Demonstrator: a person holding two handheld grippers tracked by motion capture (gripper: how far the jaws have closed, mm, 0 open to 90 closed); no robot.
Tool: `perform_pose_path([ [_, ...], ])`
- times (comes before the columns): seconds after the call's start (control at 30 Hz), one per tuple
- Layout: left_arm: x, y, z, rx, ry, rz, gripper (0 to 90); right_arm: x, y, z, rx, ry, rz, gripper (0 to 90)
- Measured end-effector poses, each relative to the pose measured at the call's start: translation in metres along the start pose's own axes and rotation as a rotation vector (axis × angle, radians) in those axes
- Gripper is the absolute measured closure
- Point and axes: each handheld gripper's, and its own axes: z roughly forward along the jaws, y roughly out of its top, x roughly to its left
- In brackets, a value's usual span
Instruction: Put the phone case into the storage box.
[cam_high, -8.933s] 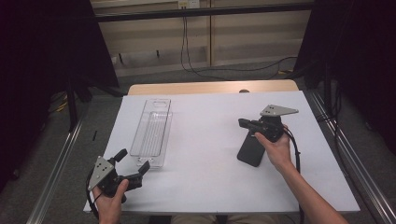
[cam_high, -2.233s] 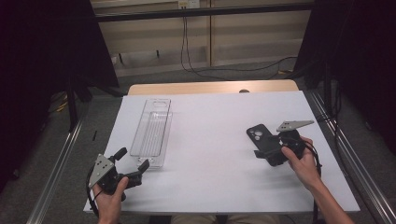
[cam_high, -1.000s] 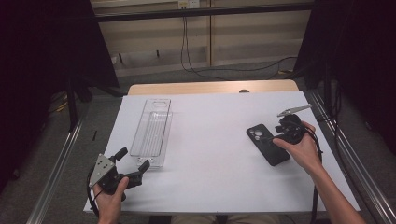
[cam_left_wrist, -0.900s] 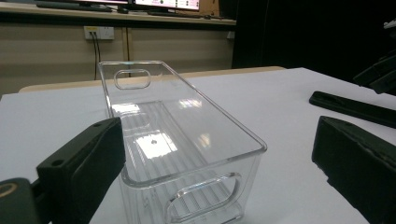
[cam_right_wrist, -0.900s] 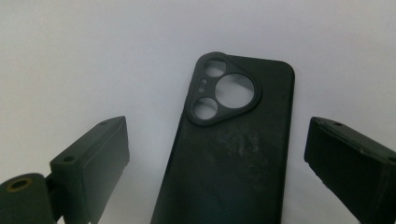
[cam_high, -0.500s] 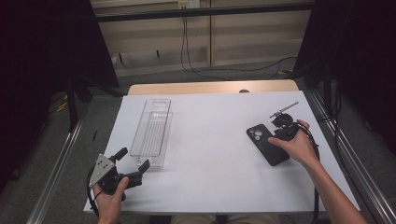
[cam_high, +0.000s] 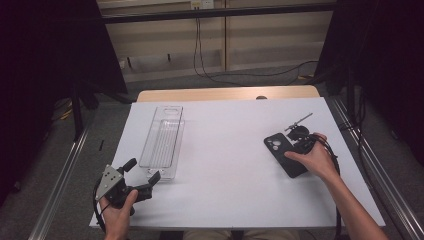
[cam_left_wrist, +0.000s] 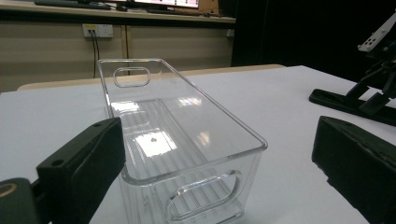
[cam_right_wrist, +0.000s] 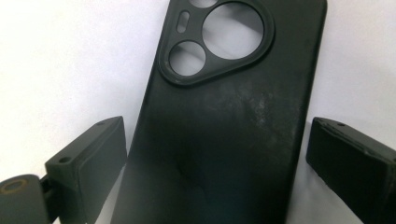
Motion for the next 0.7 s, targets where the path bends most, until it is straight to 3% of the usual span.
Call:
perform_pose_path([
  [0.27,-0.001,0.000,0.001,0.004,0.002,0.000,3.0,0.012,0.002,0.006,0.051,-0.062,-0.011,0.0],
  [0.4,-0.001,0.000,0.000,0.003,0.005,-0.001,3.0,0.011,0.002,0.006,0.052,-0.063,-0.005,0.0],
  [0.5,-0.001,0.000,0.000,0.001,0.002,0.001,2.9,0.013,0.003,0.007,0.061,-0.082,-0.030,0.3],
  [0.7,-0.001,-0.001,0.001,0.003,0.005,0.000,3.0,0.013,0.001,0.005,0.049,-0.082,-0.024,5.7],
])
